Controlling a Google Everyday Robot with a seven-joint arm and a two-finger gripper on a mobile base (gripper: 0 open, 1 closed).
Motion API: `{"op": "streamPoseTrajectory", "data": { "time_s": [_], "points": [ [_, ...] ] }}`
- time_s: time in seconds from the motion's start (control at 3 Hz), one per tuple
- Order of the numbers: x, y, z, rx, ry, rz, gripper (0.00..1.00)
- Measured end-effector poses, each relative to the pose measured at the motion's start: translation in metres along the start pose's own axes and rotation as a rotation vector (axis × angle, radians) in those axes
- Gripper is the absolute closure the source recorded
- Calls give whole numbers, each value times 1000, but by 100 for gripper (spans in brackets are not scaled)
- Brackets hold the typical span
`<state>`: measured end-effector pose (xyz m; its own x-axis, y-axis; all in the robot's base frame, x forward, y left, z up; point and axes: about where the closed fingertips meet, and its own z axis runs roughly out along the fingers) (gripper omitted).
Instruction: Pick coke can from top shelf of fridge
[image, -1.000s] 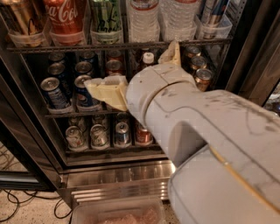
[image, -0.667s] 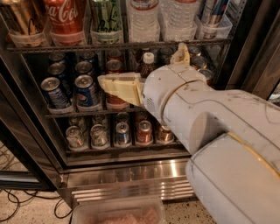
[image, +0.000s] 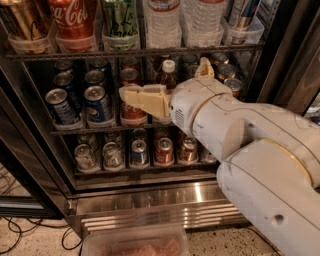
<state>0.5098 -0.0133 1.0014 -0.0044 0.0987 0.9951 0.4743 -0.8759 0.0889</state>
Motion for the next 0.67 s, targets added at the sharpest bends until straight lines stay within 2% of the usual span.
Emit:
{"op": "streamPoseTrajectory", "data": {
  "time_s": [0.33, 0.67],
  "points": [
    [7, 7, -6, -30, 21, 148, 0],
    [28, 8, -26, -101, 81, 410, 0]
  ]
}}
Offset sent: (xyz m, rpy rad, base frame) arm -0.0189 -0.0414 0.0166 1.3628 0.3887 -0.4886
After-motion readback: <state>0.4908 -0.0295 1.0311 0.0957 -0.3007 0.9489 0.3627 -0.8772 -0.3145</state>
